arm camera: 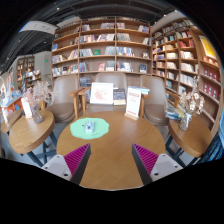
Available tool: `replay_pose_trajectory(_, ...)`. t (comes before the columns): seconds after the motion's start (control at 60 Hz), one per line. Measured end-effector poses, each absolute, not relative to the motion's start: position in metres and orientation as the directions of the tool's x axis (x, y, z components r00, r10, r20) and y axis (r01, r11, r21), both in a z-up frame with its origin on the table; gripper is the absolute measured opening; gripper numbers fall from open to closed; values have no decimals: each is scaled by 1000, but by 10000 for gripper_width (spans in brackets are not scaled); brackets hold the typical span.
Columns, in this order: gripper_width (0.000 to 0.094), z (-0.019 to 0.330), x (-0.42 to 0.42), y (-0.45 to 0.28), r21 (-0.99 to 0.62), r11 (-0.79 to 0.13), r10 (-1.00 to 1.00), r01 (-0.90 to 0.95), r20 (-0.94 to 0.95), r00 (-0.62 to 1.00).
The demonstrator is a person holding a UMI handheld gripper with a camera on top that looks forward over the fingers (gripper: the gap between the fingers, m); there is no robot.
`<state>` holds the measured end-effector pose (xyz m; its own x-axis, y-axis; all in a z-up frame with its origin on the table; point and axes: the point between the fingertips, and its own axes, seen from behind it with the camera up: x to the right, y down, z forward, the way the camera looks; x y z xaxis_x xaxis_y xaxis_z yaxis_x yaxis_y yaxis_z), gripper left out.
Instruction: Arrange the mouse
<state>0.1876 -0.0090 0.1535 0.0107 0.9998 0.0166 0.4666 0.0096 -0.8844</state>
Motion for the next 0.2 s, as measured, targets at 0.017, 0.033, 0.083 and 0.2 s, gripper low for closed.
replay_pose_trajectory(0.017, 854, 154, 189, -7, -886, 7, 1000, 463, 15, 13)
replay_pose_trajectory(0.033, 853, 154, 191, -5, -887, 7, 1000, 461, 15, 15)
replay_pose_trajectory(0.083, 849, 152, 197, 0, -884, 8, 1000, 468, 19, 20)
replay_pose_trajectory(0.2, 853, 154, 206, 7, -885, 0, 999, 466, 15, 29)
